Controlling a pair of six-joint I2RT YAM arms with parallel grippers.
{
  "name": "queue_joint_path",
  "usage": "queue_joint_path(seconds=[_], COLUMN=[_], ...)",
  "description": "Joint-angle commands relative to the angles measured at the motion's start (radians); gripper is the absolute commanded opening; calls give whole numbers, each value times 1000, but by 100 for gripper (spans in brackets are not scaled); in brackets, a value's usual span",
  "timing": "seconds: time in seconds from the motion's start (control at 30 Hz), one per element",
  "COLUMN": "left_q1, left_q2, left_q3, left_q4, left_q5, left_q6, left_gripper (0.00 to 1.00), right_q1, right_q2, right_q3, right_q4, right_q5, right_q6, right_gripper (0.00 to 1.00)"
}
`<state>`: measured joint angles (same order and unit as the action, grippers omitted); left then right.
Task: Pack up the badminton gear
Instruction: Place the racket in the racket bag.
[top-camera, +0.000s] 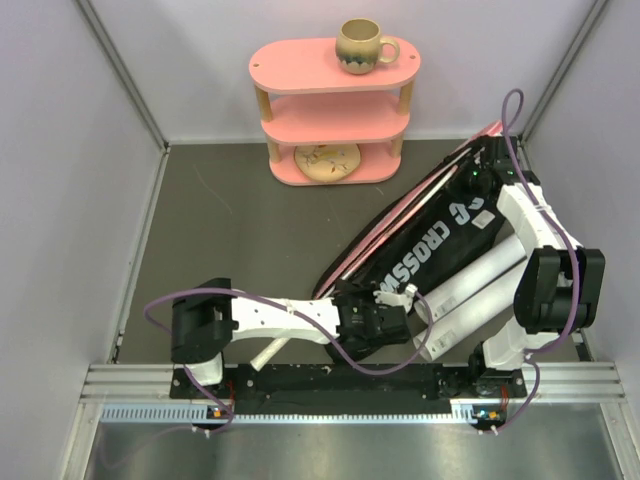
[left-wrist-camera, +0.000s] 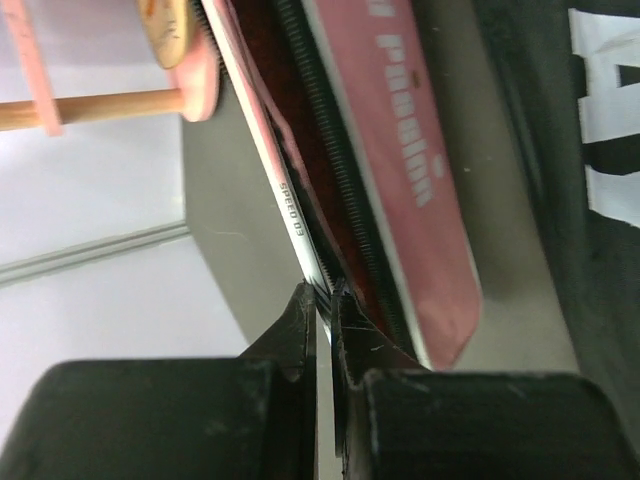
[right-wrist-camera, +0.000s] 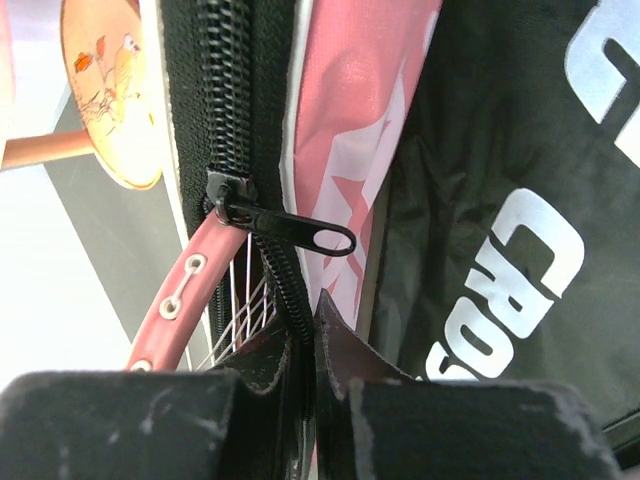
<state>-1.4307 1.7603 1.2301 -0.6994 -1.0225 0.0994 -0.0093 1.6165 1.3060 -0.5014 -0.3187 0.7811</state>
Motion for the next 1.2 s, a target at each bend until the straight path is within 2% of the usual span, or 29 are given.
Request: queue_joint_path(seconds=[0.0, 0.03, 0.23, 0.33, 0.47, 0.6, 0.73, 0.8, 0.9, 0.93, 0.97, 1.0, 1.1, 1.17], left_q1=[30, 56, 168, 211, 268, 346, 418, 441, 450, 452, 455, 458, 461, 464], left_q2=[-68, -71, -29, -24, -61, -87, -59, -4, 45, 38, 27, 1, -42, -53], left_q3=[2, 15, 169, 226, 226, 210, 201, 253, 373, 379, 359, 338, 275, 235], left_q4=[67, 81, 156, 144, 79, 57, 172, 183, 101, 74, 69, 72, 35, 40], left_q5=[243, 318, 551, 637, 824, 906, 964, 975, 1018, 1071, 1104, 1124, 1133, 1115], left_q6=[56, 59, 82, 85, 74, 30, -97, -141, -185, -202, -211, -217, -247, -253], left_gripper=[0, 0, 0, 0, 0, 0, 0, 0, 0, 1, 18, 25, 37, 39], right_q1=[26, 44, 83, 86, 66, 55, 74, 74, 72, 69, 69, 68, 68, 66], right_q2=[-55, -66, -109, -122, -139, -144, -142, -144, -152, -152, -150, -148, -147, -150], right_q3=[69, 53, -43, -48, -36, -27, -79, -97, -109, -109, -108, -105, -102, -103], right_q4=[26, 26, 79, 74, 61, 63, 103, 116, 115, 116, 113, 113, 113, 113], right_q5=[-174, -184, -243, -234, -223, -227, -264, -278, -260, -261, -266, -273, -281, -281], right_q6=[-57, -60, -40, -55, -92, -126, -95, -83, -94, -97, -100, -102, -106, -112], right_gripper=[0, 0, 0, 0, 0, 0, 0, 0, 0, 0, 0, 0, 0, 0])
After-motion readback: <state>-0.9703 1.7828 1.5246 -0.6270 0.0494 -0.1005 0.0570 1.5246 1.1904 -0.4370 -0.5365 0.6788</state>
